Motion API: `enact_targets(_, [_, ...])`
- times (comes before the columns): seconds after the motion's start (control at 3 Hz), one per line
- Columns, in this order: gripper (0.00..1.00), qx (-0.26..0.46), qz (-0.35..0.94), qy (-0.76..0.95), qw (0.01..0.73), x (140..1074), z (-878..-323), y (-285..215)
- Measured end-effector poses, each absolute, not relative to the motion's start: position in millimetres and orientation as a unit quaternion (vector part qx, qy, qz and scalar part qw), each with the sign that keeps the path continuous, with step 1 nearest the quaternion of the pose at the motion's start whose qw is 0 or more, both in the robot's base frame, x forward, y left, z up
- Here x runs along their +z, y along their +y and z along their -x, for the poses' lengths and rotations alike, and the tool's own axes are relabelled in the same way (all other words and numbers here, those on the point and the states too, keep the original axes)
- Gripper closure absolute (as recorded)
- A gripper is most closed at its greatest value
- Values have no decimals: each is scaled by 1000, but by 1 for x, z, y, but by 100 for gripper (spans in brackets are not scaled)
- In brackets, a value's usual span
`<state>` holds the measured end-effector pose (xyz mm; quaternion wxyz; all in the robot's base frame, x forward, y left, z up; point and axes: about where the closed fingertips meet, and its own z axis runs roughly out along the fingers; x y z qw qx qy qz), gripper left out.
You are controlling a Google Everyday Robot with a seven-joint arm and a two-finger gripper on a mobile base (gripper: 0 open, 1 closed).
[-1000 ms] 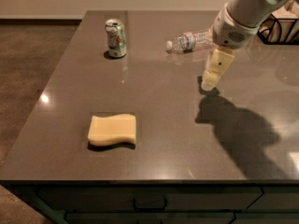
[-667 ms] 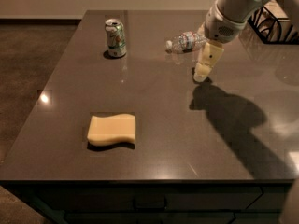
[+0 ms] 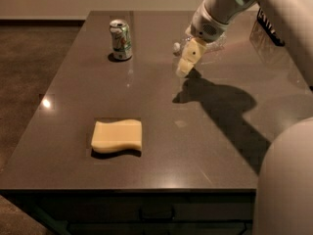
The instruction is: Move 7up can near sponge
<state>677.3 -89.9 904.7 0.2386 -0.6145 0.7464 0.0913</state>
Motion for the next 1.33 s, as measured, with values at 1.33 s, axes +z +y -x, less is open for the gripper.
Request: enact_targets(1.33, [0, 67, 469, 791, 386, 894, -752, 37])
